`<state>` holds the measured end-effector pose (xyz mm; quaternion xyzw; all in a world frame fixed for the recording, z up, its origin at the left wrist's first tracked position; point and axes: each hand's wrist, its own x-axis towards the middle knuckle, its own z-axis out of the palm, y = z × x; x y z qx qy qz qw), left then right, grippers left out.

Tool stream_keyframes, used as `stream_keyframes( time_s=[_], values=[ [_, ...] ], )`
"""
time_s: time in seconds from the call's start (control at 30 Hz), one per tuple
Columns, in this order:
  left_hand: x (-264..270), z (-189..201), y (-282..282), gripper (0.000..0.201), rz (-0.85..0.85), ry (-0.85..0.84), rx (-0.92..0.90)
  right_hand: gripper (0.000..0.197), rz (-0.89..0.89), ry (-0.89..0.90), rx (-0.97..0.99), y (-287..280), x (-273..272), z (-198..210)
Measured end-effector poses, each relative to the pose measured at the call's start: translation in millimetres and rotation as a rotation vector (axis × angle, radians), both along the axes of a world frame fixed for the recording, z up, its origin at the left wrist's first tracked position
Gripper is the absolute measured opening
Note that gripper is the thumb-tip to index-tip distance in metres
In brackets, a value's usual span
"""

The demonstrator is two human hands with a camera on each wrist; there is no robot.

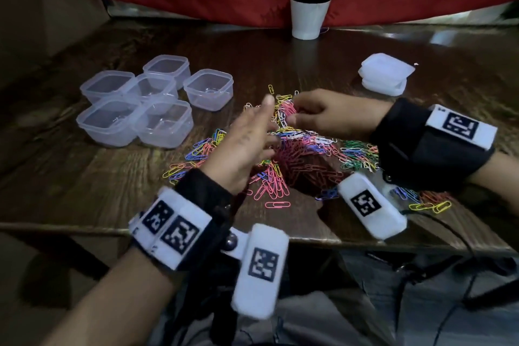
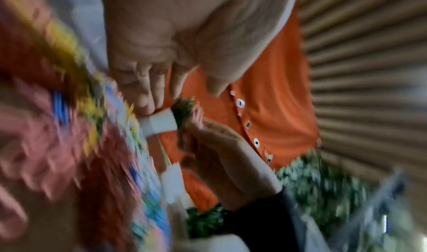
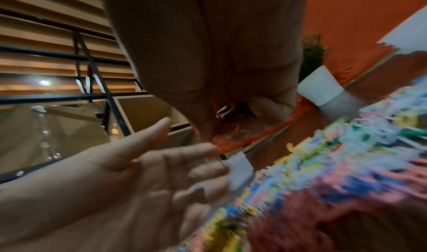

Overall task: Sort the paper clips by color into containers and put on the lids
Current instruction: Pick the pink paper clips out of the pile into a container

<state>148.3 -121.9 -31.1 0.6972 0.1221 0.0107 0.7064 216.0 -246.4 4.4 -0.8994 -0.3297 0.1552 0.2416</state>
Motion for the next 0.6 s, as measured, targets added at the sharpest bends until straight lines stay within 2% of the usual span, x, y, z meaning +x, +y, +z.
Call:
stream_keyframes(
  time_s=[0.03,0.1,0.17,0.2,0.3,0.37,0.43,0.5,0.6],
  values=[
    [2,1,-5,0.043,-0.007,0.059,-0.230,0.024,0.018,-0.021,0.021,6,-3,5],
    [5,2,-12,0.050,-0.031,0.079,-0.636,0.027,0.055,-0.137,-0.064,20,-8,12],
    [7,2,-14,0.046,0.042,0.087,-0.912,0.035,0.072,-0.296,-0.217,32,-13,12],
    [8,2,-14,0.041,0.085,0.105,-0.979,0.037,0.080,-0.350,-0.263,35,-15,10],
    [9,-1,-15,0.038,0.103,0.147,-1.014,0.020,0.143,-0.386,-0.208,25,-20,9],
    [9,-5,-10,0.044,0.087,0.149,-1.062,0.029,0.098,-0.396,-0.019,7,-20,12],
    [8,-9,1,0.040,0.084,0.140,-1.142,0.023,0.002,-0.384,0.137,-15,-16,15],
    [6,-13,13,0.045,0.055,0.171,-1.097,0.021,-0.025,-0.308,-0.065,-33,-13,8],
    [5,-9,22,0.050,-0.081,0.212,-0.784,0.037,0.000,-0.177,-0.416,-38,-15,-14]
  ],
)
